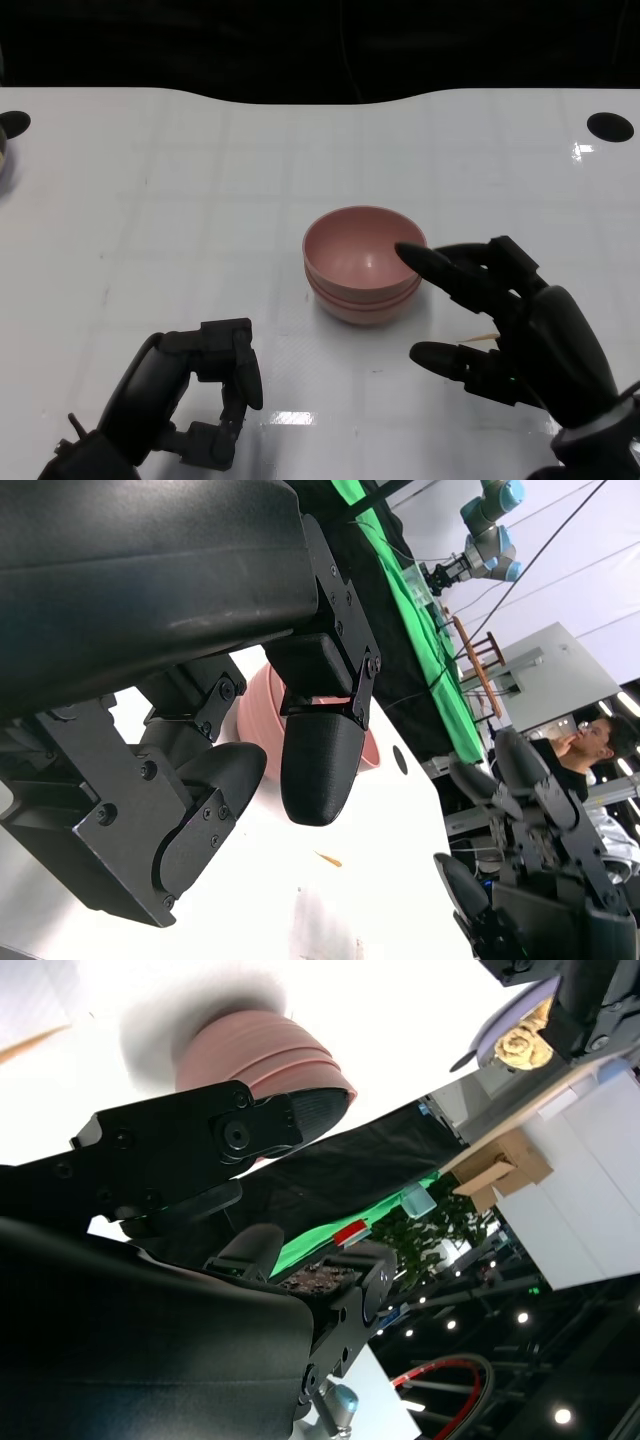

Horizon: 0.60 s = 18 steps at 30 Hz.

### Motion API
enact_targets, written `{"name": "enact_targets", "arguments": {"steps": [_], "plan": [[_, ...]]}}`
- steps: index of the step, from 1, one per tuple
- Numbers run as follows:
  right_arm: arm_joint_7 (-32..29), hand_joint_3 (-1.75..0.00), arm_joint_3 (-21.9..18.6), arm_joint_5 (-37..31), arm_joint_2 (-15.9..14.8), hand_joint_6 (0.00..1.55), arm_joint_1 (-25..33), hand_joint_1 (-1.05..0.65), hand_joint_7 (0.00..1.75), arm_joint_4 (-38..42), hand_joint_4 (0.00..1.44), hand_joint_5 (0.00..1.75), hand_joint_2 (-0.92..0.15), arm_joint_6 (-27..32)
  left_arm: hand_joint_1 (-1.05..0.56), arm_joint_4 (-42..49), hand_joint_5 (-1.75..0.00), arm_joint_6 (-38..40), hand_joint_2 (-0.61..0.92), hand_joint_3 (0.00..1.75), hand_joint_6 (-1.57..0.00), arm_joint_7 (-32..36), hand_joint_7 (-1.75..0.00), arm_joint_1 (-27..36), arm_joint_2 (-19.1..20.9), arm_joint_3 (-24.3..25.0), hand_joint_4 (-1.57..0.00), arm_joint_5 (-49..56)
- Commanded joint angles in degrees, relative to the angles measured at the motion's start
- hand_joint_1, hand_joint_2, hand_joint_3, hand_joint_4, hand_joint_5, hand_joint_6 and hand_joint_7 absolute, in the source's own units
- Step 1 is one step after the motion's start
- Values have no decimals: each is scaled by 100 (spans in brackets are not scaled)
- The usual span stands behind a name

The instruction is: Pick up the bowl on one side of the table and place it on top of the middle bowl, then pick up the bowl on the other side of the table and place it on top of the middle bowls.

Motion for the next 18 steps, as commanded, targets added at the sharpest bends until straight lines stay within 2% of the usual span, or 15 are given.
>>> {"name": "enact_targets", "arguments": {"steps": [1,4,6,7,9,12,15,18], "plan": [[45,-5,-212,366,-7,57,240,-22,31,-111,22,104,-92,-280,-1,73,-175,-98,16,170,-91,102,-157,-17,51,44,-99,70],[-41,-8,-377,484,40,55,414,-16,61,-143,32,114,-91,-488,0,44,-175,-24,18,169,-90,79,-157,-7,29,31,-99,10],[-96,-12,-497,585,103,61,539,-10,74,-146,49,115,-89,-649,0,55,-175,-28,18,169,-90,34,-158,-8,9,26,-99,-73],[-108,-29,-552,636,119,63,613,-7,78,-151,56,115,-82,-741,0,69,-175,-51,19,169,-90,37,-158,-12,10,28,-99,-73],[-78,-83,-638,713,145,65,729,-3,85,-152,63,117,-56,-891,-1,96,-175,-92,19,169,-90,60,-158,-23,21,34,-99,-38],[56,-110,-722,1037,204,69,941,2,93,-148,70,126,-43,-1130,-2,144,-175,-139,19,169,-89,68,-158,-37,44,59,-99,-27],[216,-124,-766,1376,317,75,1083,9,100,-90,75,132,-39,-1331,-1,122,-175,-91,20,168,-90,53,-158,-22,63,85,-99,-67],[320,-118,-828,1512,430,78,1157,7,104,-23,81,141,-45,-1400,-1,121,-175,-95,21,165,-90,42,-157,-25,100,120,-99,-77]]}}
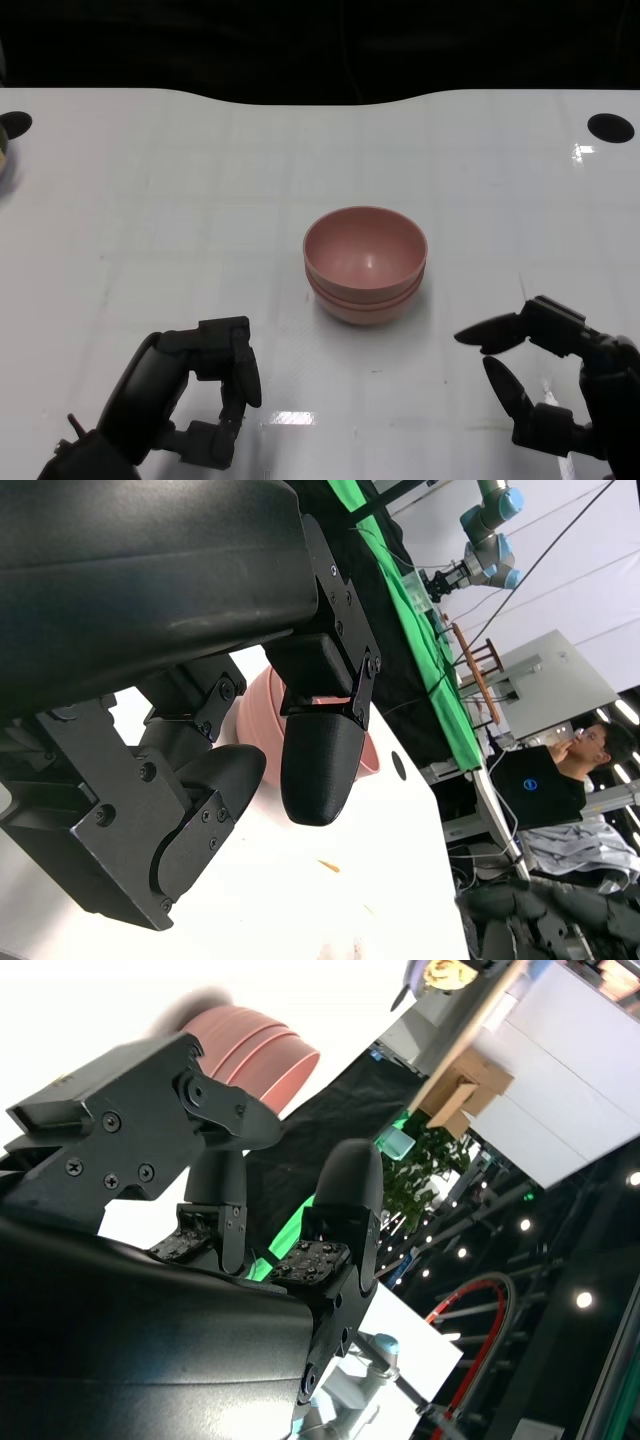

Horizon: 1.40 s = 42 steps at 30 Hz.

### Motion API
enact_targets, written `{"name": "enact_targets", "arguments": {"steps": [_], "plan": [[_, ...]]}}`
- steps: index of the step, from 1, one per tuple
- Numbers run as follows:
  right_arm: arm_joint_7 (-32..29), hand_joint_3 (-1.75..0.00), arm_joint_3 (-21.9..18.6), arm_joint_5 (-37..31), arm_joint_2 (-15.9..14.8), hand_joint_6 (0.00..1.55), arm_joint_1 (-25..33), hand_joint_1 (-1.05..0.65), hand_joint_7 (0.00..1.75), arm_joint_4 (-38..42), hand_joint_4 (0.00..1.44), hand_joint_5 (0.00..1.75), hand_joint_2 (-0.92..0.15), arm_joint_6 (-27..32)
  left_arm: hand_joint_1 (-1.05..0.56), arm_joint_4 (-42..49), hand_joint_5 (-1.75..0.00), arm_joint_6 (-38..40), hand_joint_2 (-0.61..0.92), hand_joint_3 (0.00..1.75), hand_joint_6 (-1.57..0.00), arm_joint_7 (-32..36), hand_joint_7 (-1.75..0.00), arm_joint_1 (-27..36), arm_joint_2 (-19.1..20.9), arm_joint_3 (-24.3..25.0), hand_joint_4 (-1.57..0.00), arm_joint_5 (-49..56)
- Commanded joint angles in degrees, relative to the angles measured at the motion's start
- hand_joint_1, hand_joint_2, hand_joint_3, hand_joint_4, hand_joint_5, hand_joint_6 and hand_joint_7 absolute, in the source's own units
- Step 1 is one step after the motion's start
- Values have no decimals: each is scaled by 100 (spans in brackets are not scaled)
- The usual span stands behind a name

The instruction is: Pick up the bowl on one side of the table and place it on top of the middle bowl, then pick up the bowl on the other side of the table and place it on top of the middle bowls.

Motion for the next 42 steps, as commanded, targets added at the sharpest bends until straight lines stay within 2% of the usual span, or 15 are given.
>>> {"name": "enact_targets", "arguments": {"steps": [1,4,9,13,22,25,42], "plan": [[112,-116,-132,216,113,79,114,7,104,60,83,145,-47,-93,-1,30,-175,-30,22,165,-90,-7,-157,8,131,94,-99,-74],[199,-117,-197,268,209,82,176,7,106,62,86,152,-47,-47,-1,8,-175,-19,23,164,-89,-6,-158,21,155,117,-99,-82],[394,-158,-298,359,306,90,200,13,120,93,92,165,-26,52,1,-28,-175,33,24,162,-88,-21,-159,39,230,140,-97,-78],[594,-173,-355,461,335,92,205,13,134,68,95,172,-16,220,1,34,-175,-39,24,163,-88,-65,-159,7,252,135,-97,-112],[964,-175,-417,840,470,91,146,13,147,167,101,175,-15,338,-1,98,-175,-1,25,160,-88,-130,-159,-49,222,128,-97,-182],[996,-175,-460,769,501,91,132,15,148,201,100,175,-14,314,0,173,-175,-79,26,160,-88,-117,-159,-88,213,127,-98,-159],[1114,-175,-539,645,567,87,122,18,149,161,99,175,-16,390,-2,173,-175,-92,21,166,-90,-214,-157,-89,241,108,-99,-204]]}}
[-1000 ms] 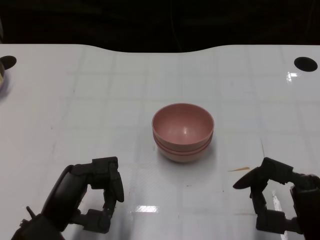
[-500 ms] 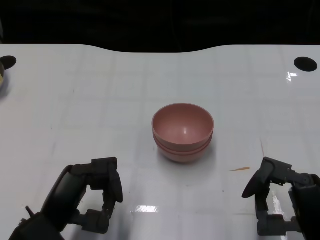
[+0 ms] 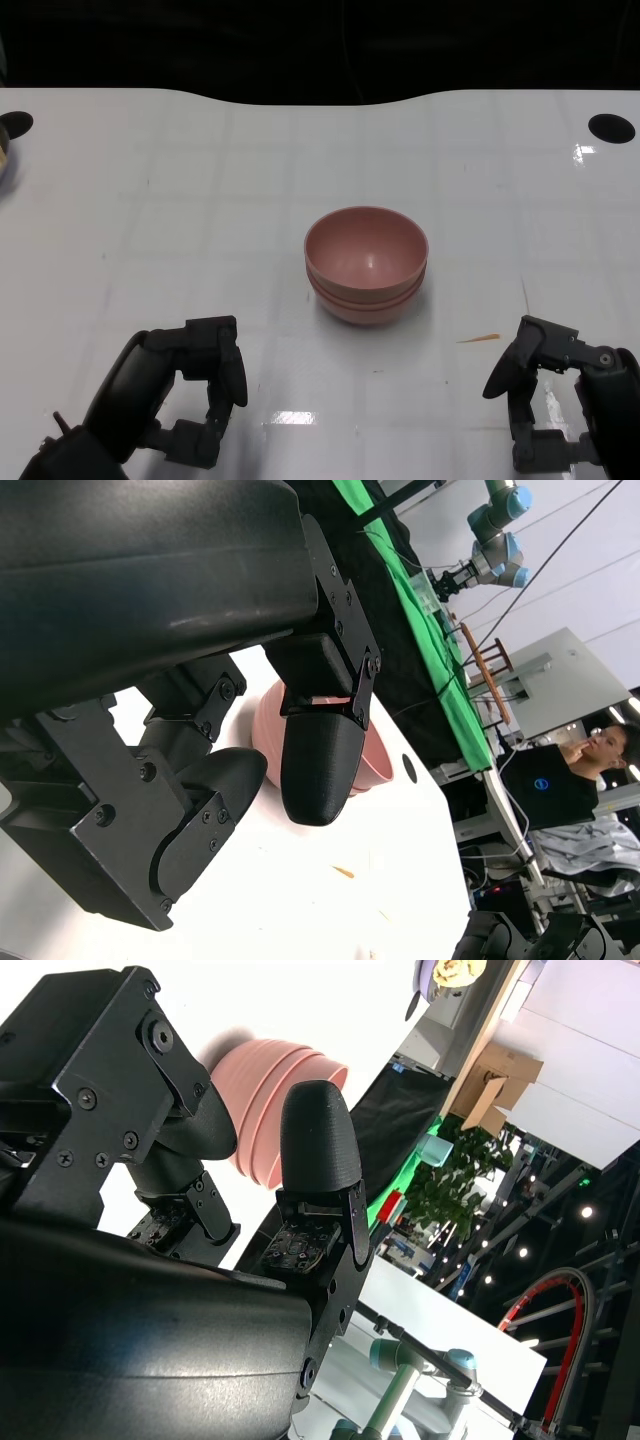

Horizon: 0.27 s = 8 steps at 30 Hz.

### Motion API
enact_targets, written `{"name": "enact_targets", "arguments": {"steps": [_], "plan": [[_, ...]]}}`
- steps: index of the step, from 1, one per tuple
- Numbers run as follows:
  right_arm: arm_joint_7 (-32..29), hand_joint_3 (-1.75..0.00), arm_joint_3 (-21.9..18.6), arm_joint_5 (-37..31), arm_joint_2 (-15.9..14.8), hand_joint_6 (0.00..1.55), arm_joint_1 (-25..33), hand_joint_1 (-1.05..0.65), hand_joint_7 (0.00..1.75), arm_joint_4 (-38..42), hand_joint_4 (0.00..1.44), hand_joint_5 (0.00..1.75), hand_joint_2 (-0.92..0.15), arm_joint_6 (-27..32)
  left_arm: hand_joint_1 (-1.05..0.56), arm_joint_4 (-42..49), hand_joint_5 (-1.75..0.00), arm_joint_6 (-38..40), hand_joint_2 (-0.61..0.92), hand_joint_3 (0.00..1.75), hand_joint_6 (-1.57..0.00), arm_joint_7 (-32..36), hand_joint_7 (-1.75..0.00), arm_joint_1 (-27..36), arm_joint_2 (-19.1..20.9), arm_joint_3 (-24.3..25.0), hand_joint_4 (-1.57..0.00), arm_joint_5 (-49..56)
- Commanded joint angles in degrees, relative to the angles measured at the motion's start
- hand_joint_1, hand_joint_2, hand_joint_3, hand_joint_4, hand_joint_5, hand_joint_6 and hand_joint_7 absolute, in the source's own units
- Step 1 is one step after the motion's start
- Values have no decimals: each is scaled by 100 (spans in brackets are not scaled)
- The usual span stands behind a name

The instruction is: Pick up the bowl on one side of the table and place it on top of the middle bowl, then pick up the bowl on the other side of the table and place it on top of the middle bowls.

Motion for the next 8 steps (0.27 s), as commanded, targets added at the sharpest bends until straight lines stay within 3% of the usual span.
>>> {"name": "enact_targets", "arguments": {"steps": [1,8], "plan": [[-34,-175,-100,-32,-10,87,-17,19,148,-32,99,175,-16,-46,-2,38,-175,-60,20,166,-91,-70,-157,-30,76,34,-99,-94],[11,-175,-110,0,-28,86,31,19,146,-70,99,175,-17,-26,-2,-17,-174,17,20,166,-92,-48,-155,12,87,7,-100,-23]]}}
